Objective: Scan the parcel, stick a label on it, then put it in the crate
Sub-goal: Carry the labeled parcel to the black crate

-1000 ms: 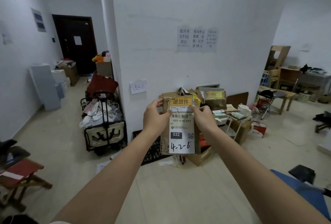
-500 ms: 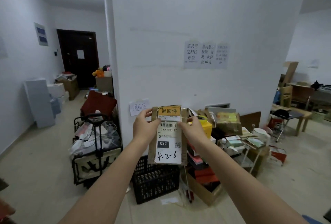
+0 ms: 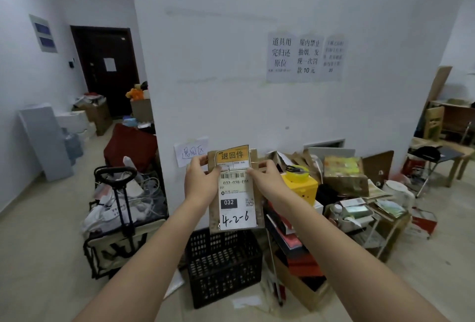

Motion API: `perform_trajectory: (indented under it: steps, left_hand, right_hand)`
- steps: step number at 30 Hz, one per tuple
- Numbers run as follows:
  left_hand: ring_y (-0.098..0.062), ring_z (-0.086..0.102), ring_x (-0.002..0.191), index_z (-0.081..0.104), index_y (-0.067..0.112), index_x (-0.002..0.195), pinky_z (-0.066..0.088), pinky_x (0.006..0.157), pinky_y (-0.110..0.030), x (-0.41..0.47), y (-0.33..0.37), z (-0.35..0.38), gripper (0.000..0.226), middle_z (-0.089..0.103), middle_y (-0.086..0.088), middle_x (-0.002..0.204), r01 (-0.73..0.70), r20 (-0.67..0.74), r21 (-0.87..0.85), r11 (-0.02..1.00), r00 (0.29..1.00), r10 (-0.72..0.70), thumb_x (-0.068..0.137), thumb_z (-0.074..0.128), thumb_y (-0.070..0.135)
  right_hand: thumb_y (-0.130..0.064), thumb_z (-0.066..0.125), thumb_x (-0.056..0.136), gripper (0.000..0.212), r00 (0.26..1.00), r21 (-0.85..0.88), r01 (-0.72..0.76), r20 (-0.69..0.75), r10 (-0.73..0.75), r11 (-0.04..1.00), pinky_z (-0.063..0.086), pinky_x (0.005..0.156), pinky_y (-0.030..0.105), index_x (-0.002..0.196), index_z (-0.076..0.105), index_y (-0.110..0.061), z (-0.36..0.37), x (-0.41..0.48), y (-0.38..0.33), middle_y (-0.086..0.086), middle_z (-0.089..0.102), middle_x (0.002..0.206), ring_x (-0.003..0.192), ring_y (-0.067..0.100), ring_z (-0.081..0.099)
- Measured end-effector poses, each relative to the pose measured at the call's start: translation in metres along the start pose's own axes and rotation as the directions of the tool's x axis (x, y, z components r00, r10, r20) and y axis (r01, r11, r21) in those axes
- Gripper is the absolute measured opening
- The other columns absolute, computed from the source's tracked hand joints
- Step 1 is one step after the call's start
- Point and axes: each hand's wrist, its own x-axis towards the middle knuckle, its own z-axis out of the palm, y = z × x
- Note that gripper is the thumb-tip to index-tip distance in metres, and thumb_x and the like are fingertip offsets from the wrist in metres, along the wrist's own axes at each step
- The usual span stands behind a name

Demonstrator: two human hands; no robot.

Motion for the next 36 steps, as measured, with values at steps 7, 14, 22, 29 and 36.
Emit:
perform_trajectory:
  steps: [7,14,22,29,36]
  left_hand:
    - [-0.019,0.063,0.099,0.050,0.018,0.119,0.055,0.075,-0.032,0.095,-0.014,0.059,0.031,0.056,-0.003,0.131,0.034,-0.064,-0.009,0.999,0.997,-0.034,0.090,0.061,0.020]
    - [-0.009,0.058,0.095,0.051,0.023,0.118,0.052,0.086,-0.033,0.152,-0.045,0.078,0.031,0.052,0.003,0.125,0.047,-0.219,0.118,0.992,0.976,-0.020,0.089,0.060,0.026]
    - [-0.022,0.062,0.110,0.050,0.020,0.125,0.055,0.092,-0.045,0.224,-0.097,0.079,0.038,0.055,-0.004,0.132,0.149,-0.228,0.104,0.983,0.966,-0.122,0.089,0.060,0.022]
    - [-0.020,0.065,0.098,0.049,0.020,0.127,0.060,0.082,-0.043,0.332,-0.158,0.063,0.039,0.056,-0.007,0.128,0.199,-0.205,0.118,0.973,0.963,-0.172,0.089,0.057,0.017]
    - [-0.026,0.068,0.099,0.047,0.022,0.128,0.060,0.079,-0.045,0.443,-0.207,0.056,0.044,0.057,-0.008,0.128,0.269,-0.088,0.093,0.959,0.961,-0.261,0.087,0.055,0.010]
  right_hand:
    - [-0.025,0.059,0.091,0.026,0.992,-0.054,0.030,0.126,-0.023,0.998,0.044,0.056,0.022,0.112,0.046,-0.016,-0.029,0.120,-0.011,0.001,0.064,0.101,0.082,0.011,0.065]
    - [-0.011,0.060,0.090,0.019,0.976,0.005,-0.034,0.214,0.032,0.999,0.046,0.037,0.013,0.102,0.047,-0.018,-0.010,0.206,-0.003,0.006,0.070,0.088,0.049,0.004,0.069]
    - [-0.009,0.060,0.089,0.026,0.962,0.042,-0.127,0.249,0.113,0.991,0.058,0.067,0.032,0.111,0.049,-0.014,0.038,0.291,0.030,0.012,0.071,0.104,0.085,0.023,0.071]
    - [-0.006,0.064,0.083,0.033,0.968,-0.008,-0.163,0.192,0.162,0.987,0.058,0.074,0.038,0.113,0.054,-0.015,0.116,0.392,0.047,0.012,0.071,0.109,0.090,0.026,0.071]
    - [-0.004,0.068,0.078,0.054,0.969,-0.031,-0.216,0.118,0.218,0.976,0.058,0.082,0.047,0.128,0.053,-0.017,0.183,0.495,0.057,0.010,0.070,0.113,0.094,0.031,0.069]
